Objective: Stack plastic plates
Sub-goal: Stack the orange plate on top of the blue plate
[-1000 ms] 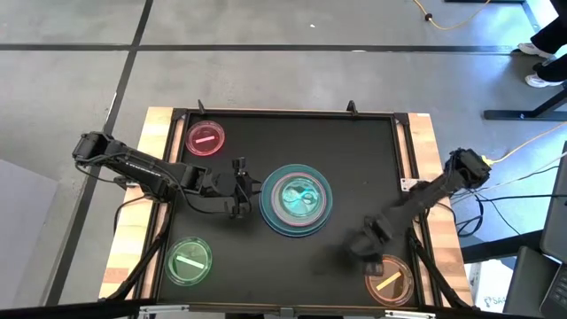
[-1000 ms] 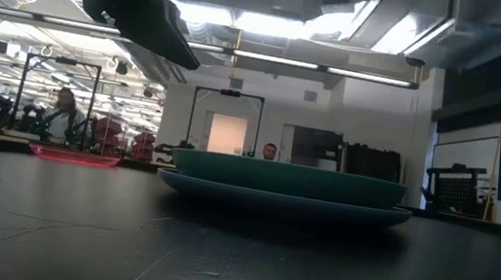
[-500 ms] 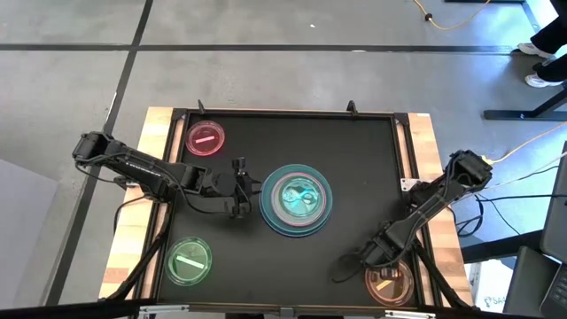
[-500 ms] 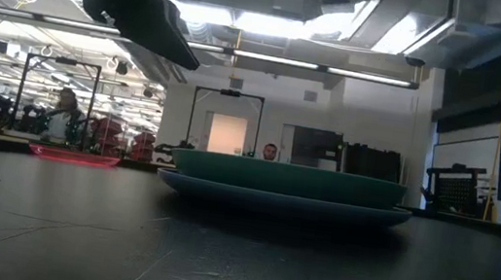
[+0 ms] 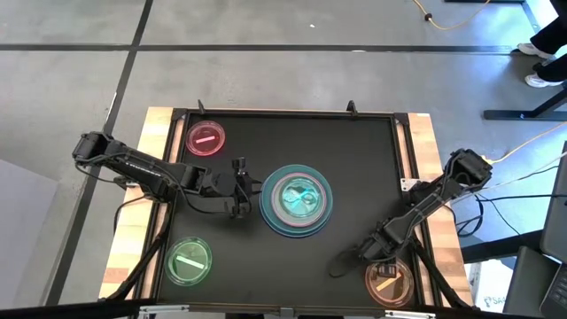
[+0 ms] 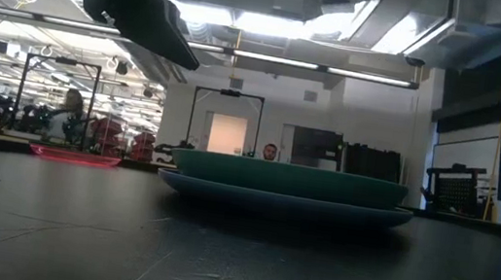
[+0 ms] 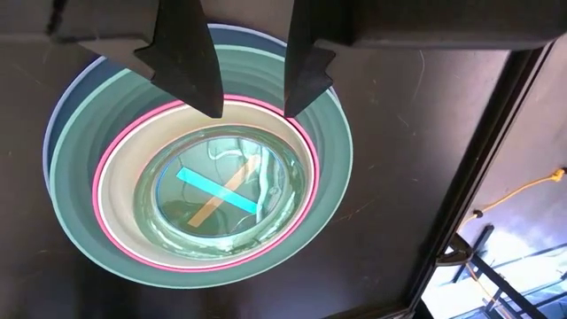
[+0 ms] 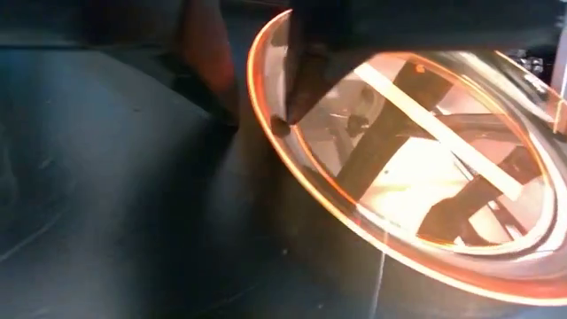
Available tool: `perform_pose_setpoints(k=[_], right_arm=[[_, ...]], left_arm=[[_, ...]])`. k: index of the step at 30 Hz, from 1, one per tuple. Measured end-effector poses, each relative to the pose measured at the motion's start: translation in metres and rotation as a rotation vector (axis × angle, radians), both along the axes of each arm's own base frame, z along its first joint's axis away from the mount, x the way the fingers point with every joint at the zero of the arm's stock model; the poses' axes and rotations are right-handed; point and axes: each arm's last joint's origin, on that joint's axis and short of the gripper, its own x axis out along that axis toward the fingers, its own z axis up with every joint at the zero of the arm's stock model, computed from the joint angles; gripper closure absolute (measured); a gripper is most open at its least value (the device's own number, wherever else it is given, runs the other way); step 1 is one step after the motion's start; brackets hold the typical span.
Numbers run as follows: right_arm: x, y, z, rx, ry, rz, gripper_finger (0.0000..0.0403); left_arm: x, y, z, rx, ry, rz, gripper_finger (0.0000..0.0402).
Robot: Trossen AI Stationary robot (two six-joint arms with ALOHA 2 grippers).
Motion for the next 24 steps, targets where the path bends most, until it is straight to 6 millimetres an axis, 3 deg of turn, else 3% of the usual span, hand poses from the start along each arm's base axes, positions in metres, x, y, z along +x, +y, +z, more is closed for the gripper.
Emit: perform_pose_setpoints(k=[6,17,24], right_arm=[[0.008,-0.009,0.0,0.021,-0.035,0.048,0.0394],[0.03,-0.028,0.003,0.073,-0.111,0.005,0.0399],[0.05,-0.046,0.035,0.064,-0.25,-0.076,0.0402]], left_arm=[[0.0,0.0,0.0,0.0,0.0,0.0,0.0285],[0.0,0.0,0.0,0.0,0.0,0.0,0.0285],[0.0,0.0,0.0,0.0,0.0,0.0,0.0285]])
